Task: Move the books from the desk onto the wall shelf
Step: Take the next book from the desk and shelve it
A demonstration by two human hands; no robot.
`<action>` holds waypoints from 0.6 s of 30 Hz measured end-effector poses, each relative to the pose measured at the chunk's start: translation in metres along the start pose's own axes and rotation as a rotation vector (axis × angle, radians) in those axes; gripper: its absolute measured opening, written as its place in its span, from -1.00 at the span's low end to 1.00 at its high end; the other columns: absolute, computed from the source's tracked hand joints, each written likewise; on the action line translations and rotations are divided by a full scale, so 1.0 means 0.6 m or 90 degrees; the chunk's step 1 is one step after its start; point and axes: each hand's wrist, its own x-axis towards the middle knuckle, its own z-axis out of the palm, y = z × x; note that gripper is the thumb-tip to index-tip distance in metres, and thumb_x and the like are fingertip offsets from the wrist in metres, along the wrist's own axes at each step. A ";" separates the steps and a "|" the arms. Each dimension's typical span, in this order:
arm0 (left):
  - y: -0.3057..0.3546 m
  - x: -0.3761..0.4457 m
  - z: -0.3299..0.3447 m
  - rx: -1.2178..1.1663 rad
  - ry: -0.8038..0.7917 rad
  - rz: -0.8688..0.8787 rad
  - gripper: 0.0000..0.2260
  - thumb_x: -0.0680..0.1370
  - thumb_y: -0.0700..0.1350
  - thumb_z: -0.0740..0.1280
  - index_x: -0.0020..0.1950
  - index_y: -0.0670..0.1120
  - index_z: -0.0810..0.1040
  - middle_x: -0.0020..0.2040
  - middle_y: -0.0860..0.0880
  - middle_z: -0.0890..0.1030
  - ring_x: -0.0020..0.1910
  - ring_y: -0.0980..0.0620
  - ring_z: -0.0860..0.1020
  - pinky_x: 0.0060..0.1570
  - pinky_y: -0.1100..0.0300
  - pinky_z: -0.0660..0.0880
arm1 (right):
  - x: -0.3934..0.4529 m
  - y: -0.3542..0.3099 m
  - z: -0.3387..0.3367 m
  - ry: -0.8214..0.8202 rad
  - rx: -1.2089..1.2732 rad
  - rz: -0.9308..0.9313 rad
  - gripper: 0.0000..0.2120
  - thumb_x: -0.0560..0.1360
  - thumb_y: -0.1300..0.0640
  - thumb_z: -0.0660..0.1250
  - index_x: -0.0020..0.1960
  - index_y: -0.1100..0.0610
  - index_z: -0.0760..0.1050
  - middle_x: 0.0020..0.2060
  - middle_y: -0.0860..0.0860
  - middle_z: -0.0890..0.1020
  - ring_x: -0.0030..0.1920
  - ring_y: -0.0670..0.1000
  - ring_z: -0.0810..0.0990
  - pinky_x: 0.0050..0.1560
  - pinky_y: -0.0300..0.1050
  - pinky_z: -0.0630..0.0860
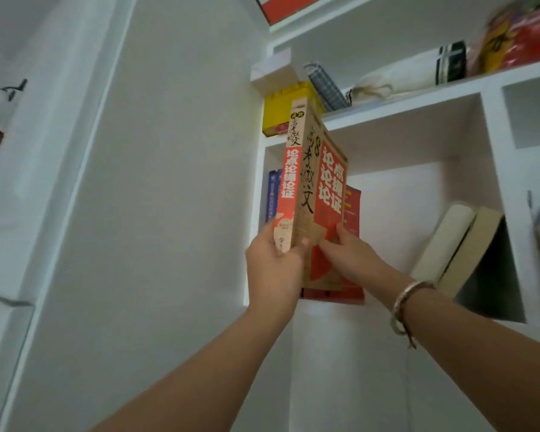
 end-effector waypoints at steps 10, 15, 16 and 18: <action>-0.166 0.054 0.040 0.395 -0.095 0.111 -0.37 0.51 0.35 -0.08 0.50 0.22 -0.25 0.54 0.19 -0.09 0.53 0.09 -0.18 0.50 -0.01 -0.08 | 0.093 0.094 0.046 -0.006 -0.147 0.218 -0.37 0.63 0.05 0.00 0.55 0.24 -0.23 0.51 0.22 0.19 0.45 0.21 0.30 0.43 0.05 0.27; -0.191 0.077 0.046 0.557 -0.137 0.179 -0.45 0.55 0.25 -0.20 0.45 0.20 -0.41 0.52 0.19 -0.32 0.48 0.09 -0.38 0.41 0.03 -0.36 | 0.118 0.108 0.052 0.041 -0.186 0.264 -0.34 0.63 0.15 0.04 0.54 0.29 -0.30 0.51 0.25 0.15 0.47 0.21 0.25 0.44 0.04 0.24; -0.196 0.083 0.047 0.577 -0.151 0.182 -0.45 0.57 0.24 -0.19 0.46 0.18 -0.41 0.52 0.19 -0.33 0.47 0.07 -0.42 0.43 0.00 -0.35 | 0.120 0.109 0.049 0.051 -0.193 0.270 -0.35 0.62 0.17 0.05 0.53 0.30 -0.28 0.51 0.25 0.16 0.47 0.21 0.25 0.43 0.03 0.24; -0.203 0.092 0.050 0.621 -0.170 0.177 -0.44 0.58 0.23 -0.17 0.45 0.17 -0.44 0.50 0.18 -0.39 0.43 0.04 -0.49 0.45 -0.06 -0.34 | 0.119 0.110 0.048 0.063 -0.210 0.279 -0.35 0.61 0.19 0.07 0.54 0.32 -0.23 0.49 0.26 0.20 0.45 0.21 0.28 0.42 0.03 0.29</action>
